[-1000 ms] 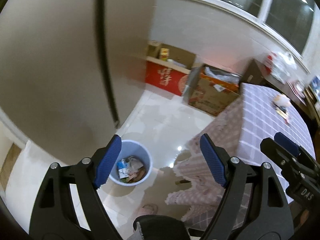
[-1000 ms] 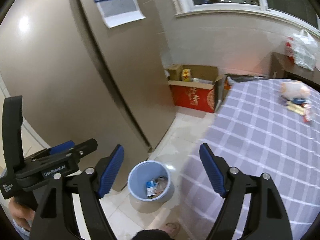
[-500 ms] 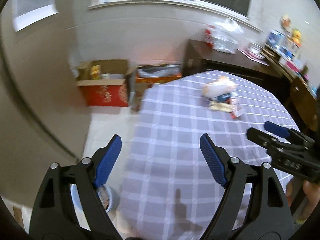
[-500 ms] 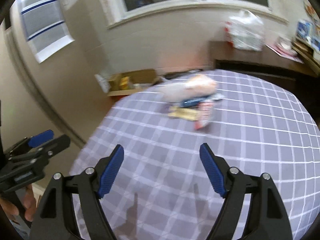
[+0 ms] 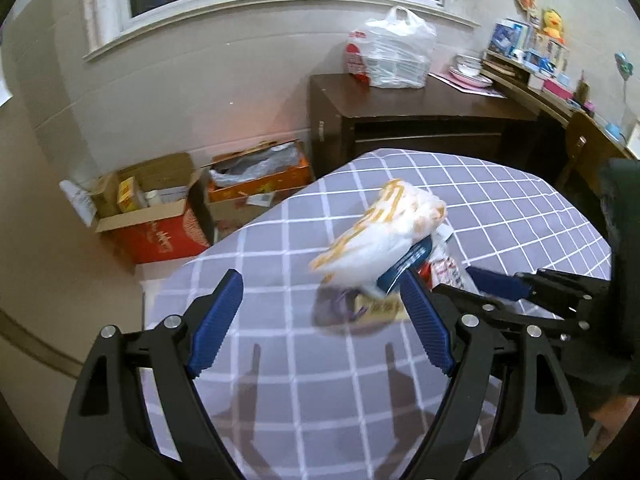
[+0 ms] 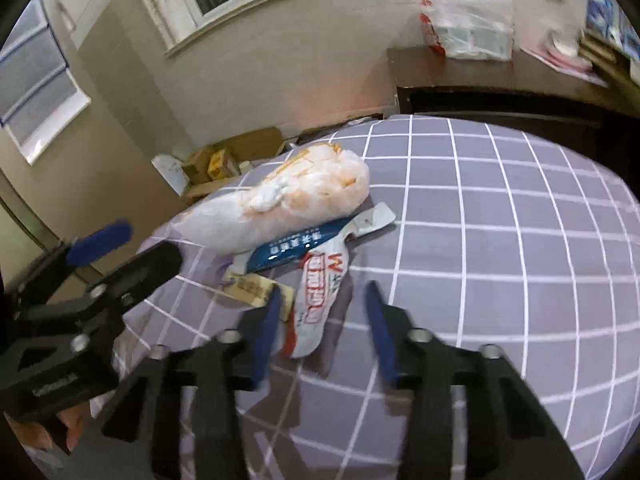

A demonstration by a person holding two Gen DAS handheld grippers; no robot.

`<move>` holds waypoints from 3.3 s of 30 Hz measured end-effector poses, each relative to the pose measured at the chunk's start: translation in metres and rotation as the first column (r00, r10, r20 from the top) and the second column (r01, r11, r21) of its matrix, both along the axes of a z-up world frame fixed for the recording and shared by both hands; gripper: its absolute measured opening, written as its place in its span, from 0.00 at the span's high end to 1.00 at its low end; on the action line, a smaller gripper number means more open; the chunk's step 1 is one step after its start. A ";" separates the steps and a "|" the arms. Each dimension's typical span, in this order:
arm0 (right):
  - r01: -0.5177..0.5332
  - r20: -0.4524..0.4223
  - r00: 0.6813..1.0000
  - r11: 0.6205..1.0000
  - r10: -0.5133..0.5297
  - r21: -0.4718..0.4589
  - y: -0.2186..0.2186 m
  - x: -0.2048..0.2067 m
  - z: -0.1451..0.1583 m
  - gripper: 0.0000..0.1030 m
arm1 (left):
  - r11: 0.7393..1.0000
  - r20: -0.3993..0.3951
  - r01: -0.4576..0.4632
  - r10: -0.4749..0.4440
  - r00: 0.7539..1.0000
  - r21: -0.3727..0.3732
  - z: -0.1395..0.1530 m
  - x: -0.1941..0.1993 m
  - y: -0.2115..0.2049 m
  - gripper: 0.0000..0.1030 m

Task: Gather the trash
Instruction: 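Grasp the white printed bread bag with the left tool while the right tool grasps a red-white wrapper, then carry both items over the blue bin, open the right tool then the left tool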

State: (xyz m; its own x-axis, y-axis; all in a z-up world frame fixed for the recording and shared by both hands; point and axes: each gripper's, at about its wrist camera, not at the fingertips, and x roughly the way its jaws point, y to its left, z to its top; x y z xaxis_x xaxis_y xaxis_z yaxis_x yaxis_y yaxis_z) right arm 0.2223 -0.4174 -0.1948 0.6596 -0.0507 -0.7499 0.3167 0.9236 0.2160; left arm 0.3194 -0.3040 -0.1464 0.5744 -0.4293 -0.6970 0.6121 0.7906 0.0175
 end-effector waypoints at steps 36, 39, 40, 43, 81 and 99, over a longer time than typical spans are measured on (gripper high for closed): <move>-0.205 0.131 0.970 0.979 0.204 -0.010 0.155 -0.065 0.076 0.98 | 0.965 0.098 -0.256 0.261 0.960 -0.057 0.049 -0.117 0.172 0.74; -0.253 0.122 0.960 0.967 0.252 -0.006 0.193 -0.063 0.076 0.98 | 0.947 0.075 -0.312 0.317 0.945 -0.073 0.046 -0.127 0.218 0.74; -0.278 0.119 0.954 0.961 0.276 -0.002 0.211 -0.062 0.075 0.98 | 0.942 0.064 -0.328 0.333 0.941 -0.073 0.043 -0.130 0.232 0.74; -0.338 0.108 0.935 0.941 0.337 -0.003 0.257 -0.056 0.073 0.98 | 0.913 0.011 -0.402 0.404 0.915 -0.075 0.032 -0.135 0.284 0.74; -0.543 -0.080 0.836 0.839 0.543 0.025 0.481 0.029 -0.064 0.44 | 0.702 -0.241 -0.709 0.701 0.671 0.067 -0.094 -0.105 0.505 0.74; -0.521 -0.058 0.847 0.848 0.528 0.097 0.468 0.028 -0.062 0.39 | 0.649 -0.257 -0.758 0.744 0.616 0.063 -0.101 -0.085 0.499 0.23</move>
State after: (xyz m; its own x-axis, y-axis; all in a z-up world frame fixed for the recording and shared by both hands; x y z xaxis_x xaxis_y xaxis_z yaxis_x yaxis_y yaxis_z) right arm 0.2505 0.0503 -0.2568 0.5103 0.3444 -0.7880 -0.1914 0.9388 0.2864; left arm 0.2343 0.1953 -0.2471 0.5303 0.0400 -0.8469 -0.2182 0.9717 -0.0908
